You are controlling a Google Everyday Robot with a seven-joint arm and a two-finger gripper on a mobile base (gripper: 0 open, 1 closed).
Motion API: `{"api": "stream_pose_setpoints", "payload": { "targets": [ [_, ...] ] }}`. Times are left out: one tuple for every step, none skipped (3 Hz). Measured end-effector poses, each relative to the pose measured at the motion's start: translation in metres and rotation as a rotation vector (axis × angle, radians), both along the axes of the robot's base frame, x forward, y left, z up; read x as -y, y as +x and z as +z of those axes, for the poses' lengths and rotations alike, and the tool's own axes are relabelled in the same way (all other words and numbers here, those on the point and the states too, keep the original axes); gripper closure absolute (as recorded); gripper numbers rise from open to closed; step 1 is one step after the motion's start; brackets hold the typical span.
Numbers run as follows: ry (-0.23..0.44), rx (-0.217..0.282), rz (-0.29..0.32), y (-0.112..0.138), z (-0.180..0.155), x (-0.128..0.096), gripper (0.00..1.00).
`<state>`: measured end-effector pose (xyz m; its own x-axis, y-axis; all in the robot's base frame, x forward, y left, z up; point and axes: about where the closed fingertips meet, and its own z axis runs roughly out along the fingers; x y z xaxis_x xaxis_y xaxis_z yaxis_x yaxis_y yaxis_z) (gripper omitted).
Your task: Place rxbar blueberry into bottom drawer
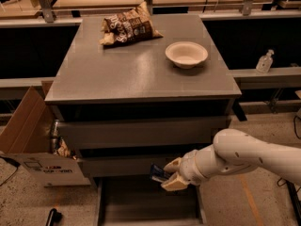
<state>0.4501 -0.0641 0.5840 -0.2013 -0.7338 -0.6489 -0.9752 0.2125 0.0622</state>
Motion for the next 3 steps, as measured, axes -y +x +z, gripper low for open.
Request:
{"api": "stream_pose_setpoints", "payload": {
  "targets": [
    [0.056, 0.029, -0.011, 0.020, -0.043, -0.007, 1.00],
    [0.120, 0.124, 0.046, 0.049, -0.091, -0.019, 1.00],
    [0.179, 0.091, 0.135, 0.053, -0.161, -0.034, 1.00]
  ]
}}
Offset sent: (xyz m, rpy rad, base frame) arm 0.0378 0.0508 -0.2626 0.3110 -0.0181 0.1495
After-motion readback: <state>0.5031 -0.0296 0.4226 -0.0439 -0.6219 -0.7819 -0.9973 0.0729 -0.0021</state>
